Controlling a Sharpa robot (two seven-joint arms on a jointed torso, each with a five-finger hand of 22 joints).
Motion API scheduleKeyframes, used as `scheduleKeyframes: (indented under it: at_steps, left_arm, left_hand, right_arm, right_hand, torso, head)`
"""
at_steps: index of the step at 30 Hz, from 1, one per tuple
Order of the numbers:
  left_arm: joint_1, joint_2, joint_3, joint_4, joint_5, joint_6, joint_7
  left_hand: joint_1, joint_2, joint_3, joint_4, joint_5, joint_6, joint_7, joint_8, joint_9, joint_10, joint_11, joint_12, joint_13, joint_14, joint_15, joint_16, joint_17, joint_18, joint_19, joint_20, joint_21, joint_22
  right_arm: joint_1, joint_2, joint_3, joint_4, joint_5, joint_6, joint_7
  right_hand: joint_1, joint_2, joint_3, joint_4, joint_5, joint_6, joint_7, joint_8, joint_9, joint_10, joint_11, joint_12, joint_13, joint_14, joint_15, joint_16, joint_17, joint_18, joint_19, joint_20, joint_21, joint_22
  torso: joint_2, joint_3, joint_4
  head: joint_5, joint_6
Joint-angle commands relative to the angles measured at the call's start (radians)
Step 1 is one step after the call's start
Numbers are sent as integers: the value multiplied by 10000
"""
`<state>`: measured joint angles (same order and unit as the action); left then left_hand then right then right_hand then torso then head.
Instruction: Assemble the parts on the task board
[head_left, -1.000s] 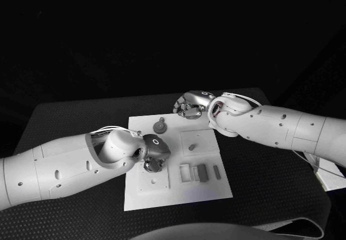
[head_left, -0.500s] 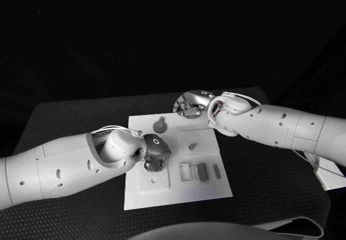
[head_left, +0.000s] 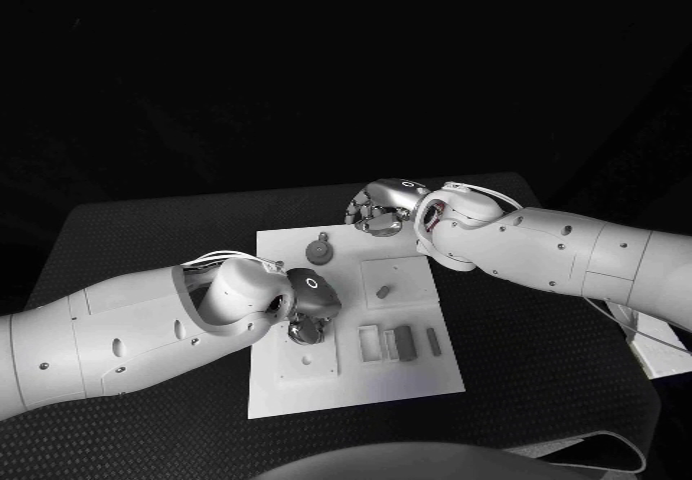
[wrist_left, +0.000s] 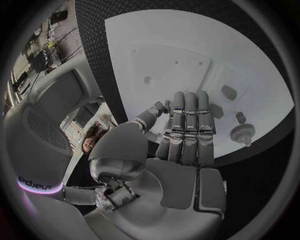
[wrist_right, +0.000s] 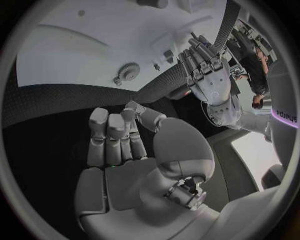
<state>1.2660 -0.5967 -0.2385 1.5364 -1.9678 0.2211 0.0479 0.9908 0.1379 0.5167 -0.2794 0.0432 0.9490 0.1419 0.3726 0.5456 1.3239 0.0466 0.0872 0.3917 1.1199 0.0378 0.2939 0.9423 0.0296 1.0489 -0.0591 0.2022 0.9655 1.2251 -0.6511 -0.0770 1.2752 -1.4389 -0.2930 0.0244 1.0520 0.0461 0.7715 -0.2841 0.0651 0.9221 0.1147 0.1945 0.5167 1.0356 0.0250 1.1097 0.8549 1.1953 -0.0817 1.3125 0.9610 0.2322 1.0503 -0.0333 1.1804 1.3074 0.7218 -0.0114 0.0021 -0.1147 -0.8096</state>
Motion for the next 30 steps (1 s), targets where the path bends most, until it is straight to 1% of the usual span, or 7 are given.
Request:
scheduleKeyframes:
  at_steps: [1,10,15,19,24,27,30]
  left_arm:
    - [-1,16,0,18,37,195,59]
    - [-5,15,0,7,37,225,6]
    - [-5,-13,0,-4,37,233,-23]
    - [-8,-2,0,-31,37,219,-33]
    - [-37,97,0,-67,26,209,-35]
    - [-46,115,0,-85,1,260,-47]
    - [-46,98,0,-104,1,395,-68]
  left_hand:
    - [50,31,58,15,64,273,-360,32,18,-46,-16,-40,18,-41,-3,-66,16,105,-72,-20,-30,15]
    - [50,34,58,16,64,271,-359,28,22,-49,-15,-42,22,-43,-2,-71,21,104,-75,-19,-31,18]
    - [50,34,58,17,65,270,-358,26,24,-51,-14,-42,24,-44,-2,-73,24,104,-77,-18,-31,20]
    - [50,34,57,17,65,270,-357,24,27,-51,-14,-43,26,-44,-1,-75,26,104,-77,-18,-31,22]
    - [50,30,56,17,64,269,-356,23,29,-52,-14,-43,29,-44,-1,-77,29,104,-77,-18,-30,23]
    - [50,30,56,17,65,270,-356,22,31,-52,-14,-43,31,-44,-1,-78,31,104,-78,-18,-30,25]
    - [51,30,57,17,65,270,-356,21,33,-52,-14,-43,32,-44,-1,-79,32,104,-78,-18,-30,26]
  right_arm:
    - [1,15,5,7,-22,117,69]
    - [1,23,5,11,-22,122,68]
    - [1,28,5,15,-22,129,67]
    - [1,27,5,20,-22,125,62]
    - [1,52,5,22,-22,134,67]
    - [1,55,5,32,-22,138,69]
    - [1,50,5,34,-22,152,69]
  right_hand:
    - [0,60,58,-22,30,-236,317,66,-19,-16,79,34,11,-20,66,-20,13,296,-12,-40,58,144]
    - [-1,61,58,-22,30,-235,317,67,-22,-16,79,35,11,-19,66,-20,13,296,-10,-40,59,144]
    - [-2,61,57,-22,30,-234,317,68,-23,-17,79,36,11,-19,66,-20,14,296,-9,-41,59,144]
    - [-2,61,57,-22,30,-234,317,68,-25,-17,79,36,11,-19,66,-20,14,296,-9,-41,59,143]
    - [-3,60,57,-22,30,-233,317,69,-26,-17,79,37,11,-18,66,-21,14,296,-8,-41,59,143]
    - [-3,60,57,-22,30,-233,317,69,-27,-17,79,37,11,-18,66,-21,14,296,-8,-41,59,143]
    - [-4,60,56,-22,30,-233,317,69,-28,-17,79,37,11,-18,66,-21,14,296,-8,-41,59,143]
  torso:
    - [-4,-2,1]
    - [-3,-1,0]
    - [-1,0,0]
    - [1,-3,-1]
    - [-3,-2,5]
    - [1,-7,-5]
    - [-2,-5,-7]
  head:
    - [1,-4]
    - [-6,16]
    - [-13,-16]
    - [-23,-19]
    - [-23,-17]
    - [-24,-23]
    - [-21,-32]
